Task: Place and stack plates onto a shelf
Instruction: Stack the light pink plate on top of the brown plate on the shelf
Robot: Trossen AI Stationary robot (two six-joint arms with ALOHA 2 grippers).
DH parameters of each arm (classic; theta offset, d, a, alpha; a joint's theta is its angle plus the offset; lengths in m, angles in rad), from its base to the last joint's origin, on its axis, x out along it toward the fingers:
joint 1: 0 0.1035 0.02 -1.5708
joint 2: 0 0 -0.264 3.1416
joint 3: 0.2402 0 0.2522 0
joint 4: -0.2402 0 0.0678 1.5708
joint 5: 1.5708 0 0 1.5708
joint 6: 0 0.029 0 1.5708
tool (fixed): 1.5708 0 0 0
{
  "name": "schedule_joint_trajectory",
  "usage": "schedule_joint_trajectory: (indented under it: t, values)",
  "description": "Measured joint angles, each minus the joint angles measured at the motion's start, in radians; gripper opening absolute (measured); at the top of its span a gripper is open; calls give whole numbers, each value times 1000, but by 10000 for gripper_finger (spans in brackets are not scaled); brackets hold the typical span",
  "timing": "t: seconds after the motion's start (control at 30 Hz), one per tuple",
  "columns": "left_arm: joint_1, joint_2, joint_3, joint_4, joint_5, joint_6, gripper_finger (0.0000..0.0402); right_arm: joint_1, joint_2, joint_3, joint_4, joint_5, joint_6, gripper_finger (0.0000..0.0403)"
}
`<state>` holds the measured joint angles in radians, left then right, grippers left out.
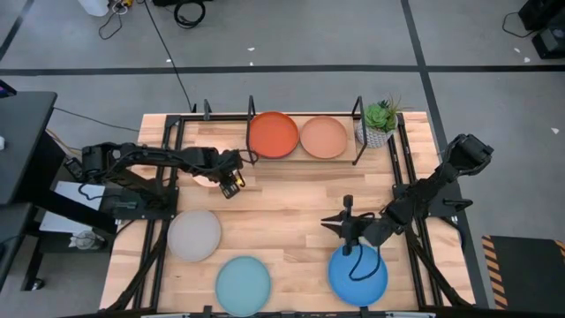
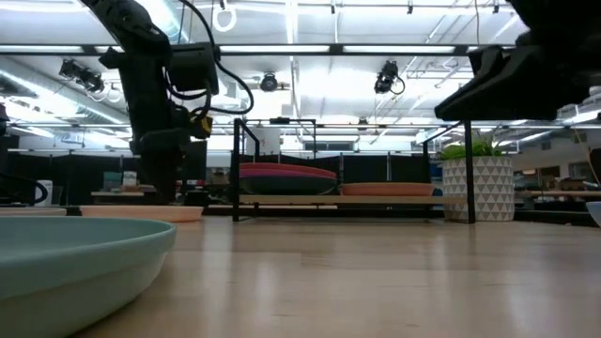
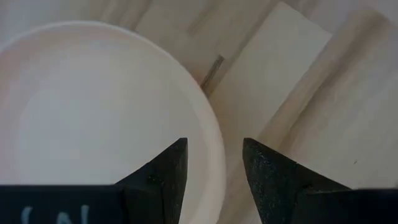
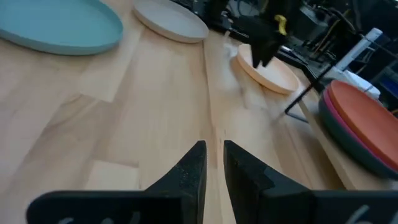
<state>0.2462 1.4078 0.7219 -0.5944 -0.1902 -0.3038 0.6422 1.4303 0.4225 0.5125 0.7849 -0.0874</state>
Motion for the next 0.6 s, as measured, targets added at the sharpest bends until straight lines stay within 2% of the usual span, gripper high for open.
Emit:
schedule_joint_trajectory:
  t: [0.17,0.27,0.43,0.6]
  values:
    - [-56,0,0,17,-13,-36,162,-5,1,-105,168,-3,-26,62]
    - [-89,0,-6,36,-63,-52,162,-5,1,-133,249,-6,-69,62]
    - [-122,0,-38,55,-155,-76,162,-6,1,-137,268,-44,-95,61]
    - [-122,0,-59,68,-161,-86,162,-15,1,-137,267,-46,-93,60]
